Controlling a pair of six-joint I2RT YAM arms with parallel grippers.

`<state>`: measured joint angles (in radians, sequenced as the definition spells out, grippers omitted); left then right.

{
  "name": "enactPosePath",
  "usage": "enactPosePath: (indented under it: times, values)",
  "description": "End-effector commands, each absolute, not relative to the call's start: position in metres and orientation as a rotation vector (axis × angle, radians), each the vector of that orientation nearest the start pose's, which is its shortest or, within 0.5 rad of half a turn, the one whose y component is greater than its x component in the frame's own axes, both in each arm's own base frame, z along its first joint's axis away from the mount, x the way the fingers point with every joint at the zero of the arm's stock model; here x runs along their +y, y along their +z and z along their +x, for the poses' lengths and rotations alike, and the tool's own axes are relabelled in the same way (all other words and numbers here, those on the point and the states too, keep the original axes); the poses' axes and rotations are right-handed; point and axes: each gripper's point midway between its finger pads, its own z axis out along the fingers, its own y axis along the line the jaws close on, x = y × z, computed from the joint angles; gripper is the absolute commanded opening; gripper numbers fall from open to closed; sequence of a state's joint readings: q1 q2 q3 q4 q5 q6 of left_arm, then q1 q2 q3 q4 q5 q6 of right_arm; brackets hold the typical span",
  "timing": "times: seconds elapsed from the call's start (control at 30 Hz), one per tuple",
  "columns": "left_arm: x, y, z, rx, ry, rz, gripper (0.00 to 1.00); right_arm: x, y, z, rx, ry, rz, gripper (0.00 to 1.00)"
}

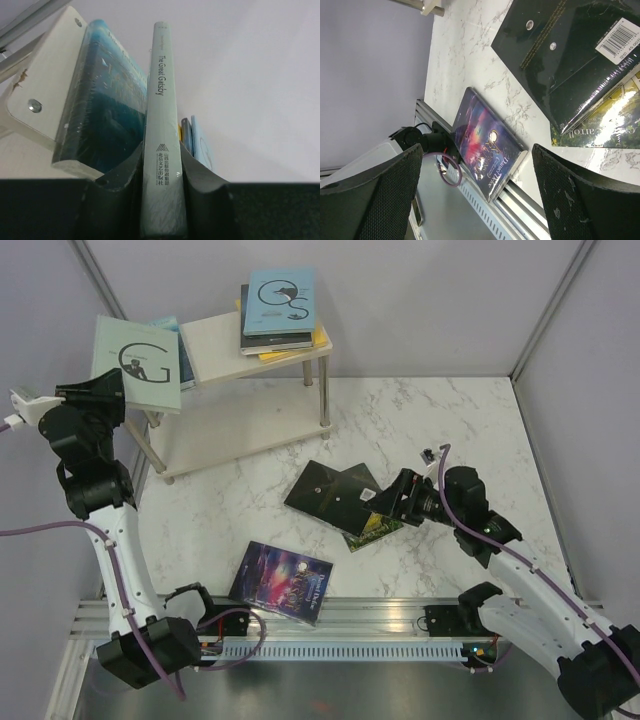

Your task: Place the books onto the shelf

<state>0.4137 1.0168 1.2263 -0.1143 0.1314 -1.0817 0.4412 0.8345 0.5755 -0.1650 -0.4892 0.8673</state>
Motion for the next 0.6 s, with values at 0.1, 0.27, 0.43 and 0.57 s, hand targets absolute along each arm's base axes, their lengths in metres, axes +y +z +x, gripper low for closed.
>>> enactPosePath:
  times: [0.1, 0.27, 0.43, 0.57]
  values:
    - [0.092, 0.531, 0.326, 0.835, -0.858, -0.815, 0.02, 0.225, 0.197, 0.213, 2.175, 1.293, 0.061, 0.92]
    - [0.105, 0.518, 0.337, 0.824, -0.849, -0.875, 0.02, 0.230, 0.194, 0.222, 2.188, 1.288, 0.045, 0.91]
    - [0.109, 0.519, 0.346, 0.839, -0.828, -0.869, 0.02, 0.234, 0.192, 0.228, 2.195, 1.301, 0.050, 0.89]
    - [0.116, 0.513, 0.356, 0.849, -0.809, -0.893, 0.02, 0.235, 0.189, 0.230, 2.196, 1.305, 0.065, 0.88]
